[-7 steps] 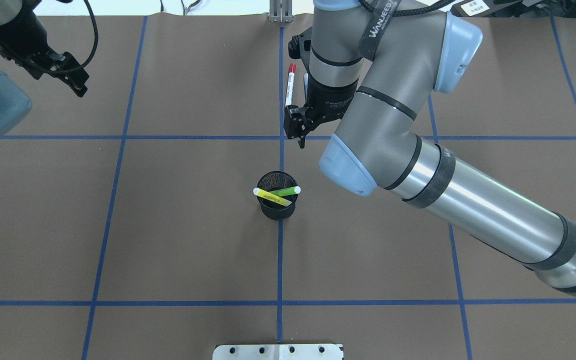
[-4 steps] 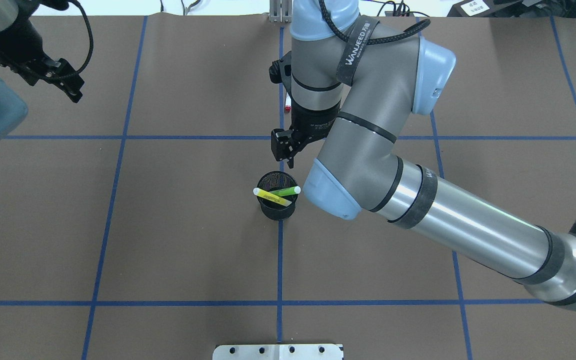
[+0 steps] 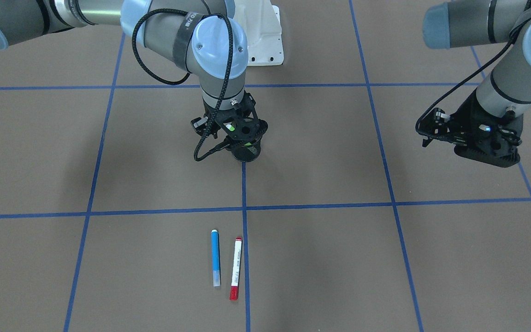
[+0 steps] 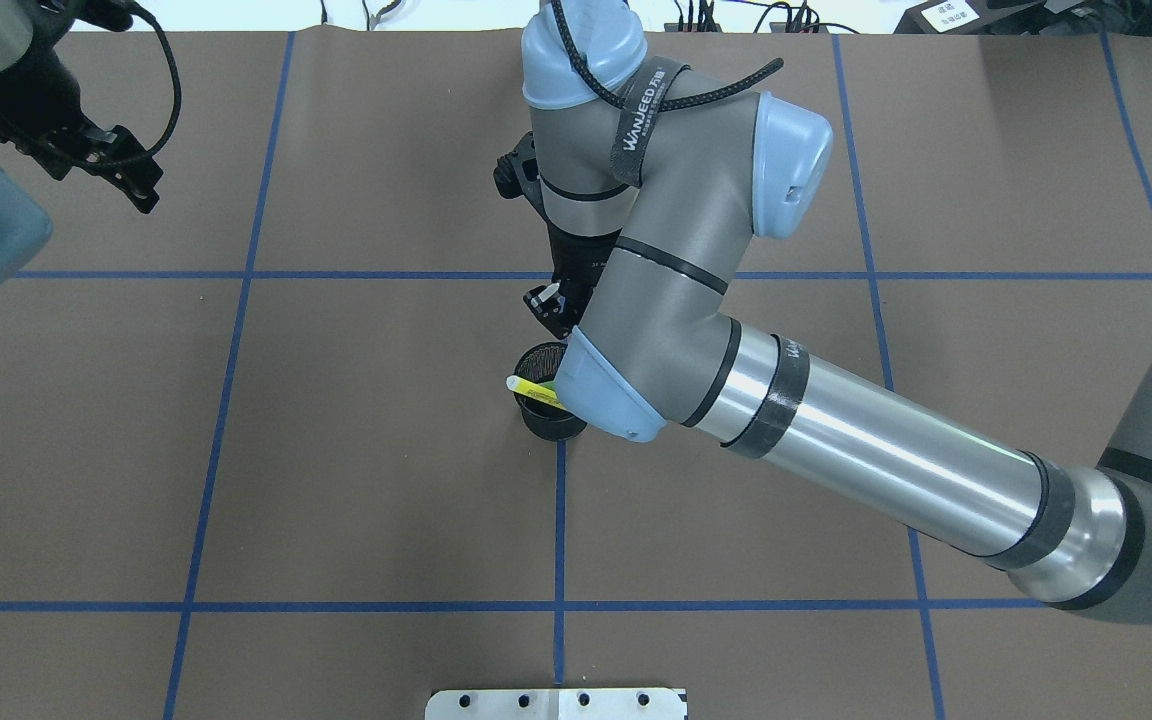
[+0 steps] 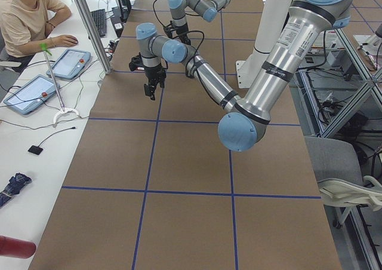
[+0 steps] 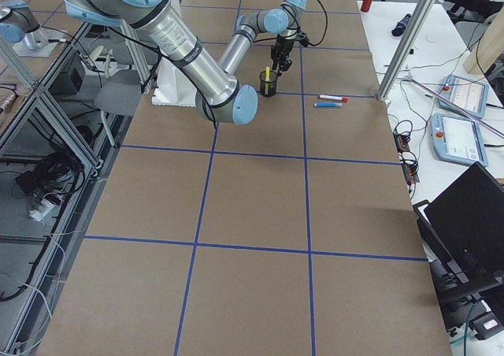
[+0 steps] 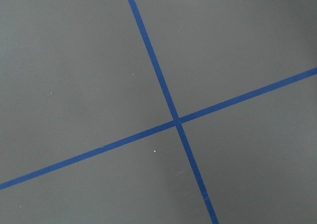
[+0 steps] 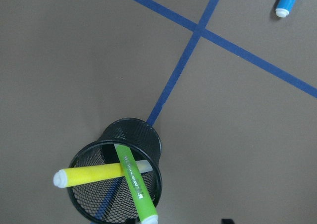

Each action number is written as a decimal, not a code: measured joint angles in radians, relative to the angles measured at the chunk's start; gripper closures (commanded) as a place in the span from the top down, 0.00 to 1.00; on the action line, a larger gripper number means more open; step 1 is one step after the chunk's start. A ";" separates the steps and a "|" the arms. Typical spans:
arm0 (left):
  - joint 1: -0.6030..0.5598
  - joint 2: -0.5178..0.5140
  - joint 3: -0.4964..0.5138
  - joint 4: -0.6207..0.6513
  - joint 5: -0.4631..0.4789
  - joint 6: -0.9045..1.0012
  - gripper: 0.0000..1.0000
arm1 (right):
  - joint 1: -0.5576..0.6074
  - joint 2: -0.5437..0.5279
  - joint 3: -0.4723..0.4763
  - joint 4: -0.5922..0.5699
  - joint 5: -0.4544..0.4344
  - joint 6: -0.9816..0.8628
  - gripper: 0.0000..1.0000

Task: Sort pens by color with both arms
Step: 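Lower the right gripper over the black mesh cup toward the green highlighter, then close the right gripper on the green highlighter and lift it out, then carry the green highlighter beside the red-capped marker and release it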

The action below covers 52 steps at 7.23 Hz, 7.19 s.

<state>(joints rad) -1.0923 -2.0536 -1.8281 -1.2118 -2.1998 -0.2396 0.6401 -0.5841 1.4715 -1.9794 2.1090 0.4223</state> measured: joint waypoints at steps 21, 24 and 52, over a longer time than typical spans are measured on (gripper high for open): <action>0.003 -0.001 -0.016 -0.002 0.000 -0.035 1.00 | -0.066 0.071 -0.104 -0.123 0.001 -0.081 0.05; 0.003 -0.002 -0.036 -0.002 -0.001 -0.050 1.00 | -0.063 0.074 0.004 -0.231 0.002 -0.102 0.00; 0.006 0.007 -0.059 -0.031 -0.052 -0.077 1.00 | -0.099 0.244 -0.716 0.747 -0.833 1.104 0.67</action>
<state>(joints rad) -1.0863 -2.0464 -1.8874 -1.2425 -2.2515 -0.3170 0.5415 -0.3396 0.7557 -1.2320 1.2762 1.5268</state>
